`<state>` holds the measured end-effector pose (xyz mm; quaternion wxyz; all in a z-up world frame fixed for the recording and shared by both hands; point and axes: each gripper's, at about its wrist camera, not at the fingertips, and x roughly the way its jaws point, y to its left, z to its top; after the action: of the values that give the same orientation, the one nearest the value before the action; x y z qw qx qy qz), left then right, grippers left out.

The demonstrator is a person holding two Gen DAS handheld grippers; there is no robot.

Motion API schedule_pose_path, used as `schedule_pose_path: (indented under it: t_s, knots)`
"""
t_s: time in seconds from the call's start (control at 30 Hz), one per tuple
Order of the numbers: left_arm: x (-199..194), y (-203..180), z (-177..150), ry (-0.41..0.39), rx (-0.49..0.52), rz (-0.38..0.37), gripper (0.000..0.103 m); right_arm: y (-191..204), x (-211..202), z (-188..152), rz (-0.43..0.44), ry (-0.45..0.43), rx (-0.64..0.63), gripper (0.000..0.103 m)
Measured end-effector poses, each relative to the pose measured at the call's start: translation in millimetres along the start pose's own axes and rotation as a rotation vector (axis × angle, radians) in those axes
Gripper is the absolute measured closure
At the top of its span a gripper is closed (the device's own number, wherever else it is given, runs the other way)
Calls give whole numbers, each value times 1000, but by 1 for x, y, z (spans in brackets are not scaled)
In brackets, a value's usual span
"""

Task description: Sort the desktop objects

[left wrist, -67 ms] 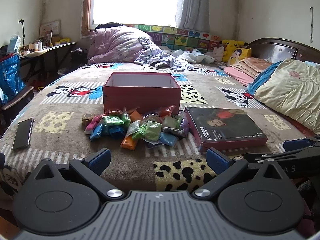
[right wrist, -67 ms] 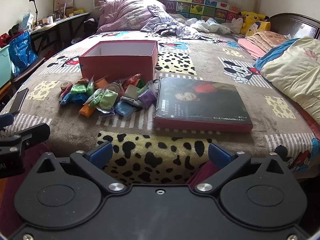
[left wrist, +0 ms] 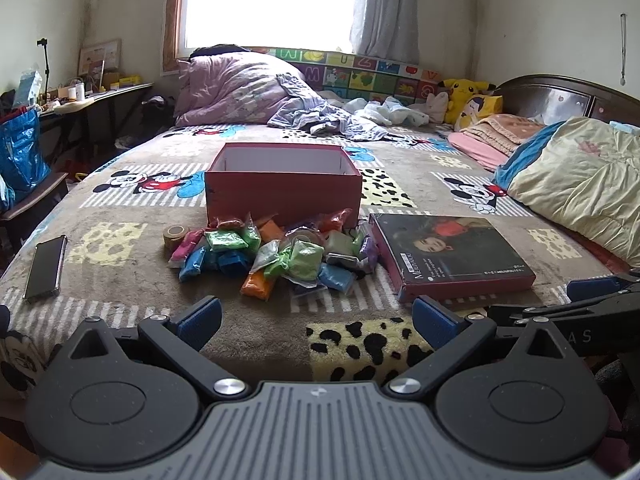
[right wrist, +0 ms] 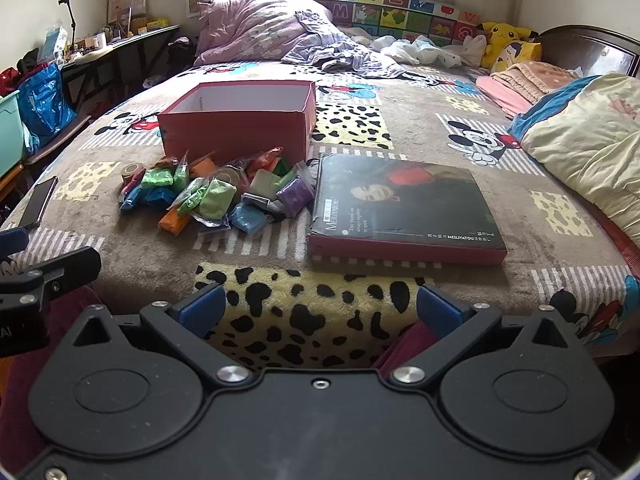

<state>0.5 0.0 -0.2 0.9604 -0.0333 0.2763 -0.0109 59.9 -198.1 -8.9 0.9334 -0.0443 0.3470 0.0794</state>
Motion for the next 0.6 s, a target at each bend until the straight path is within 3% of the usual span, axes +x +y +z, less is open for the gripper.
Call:
schedule_pose_path:
  t_s: [0.6]
  knots:
    - [5,-1,-2,-1,5,-15,1,2,3,-1,0,7,-11,1]
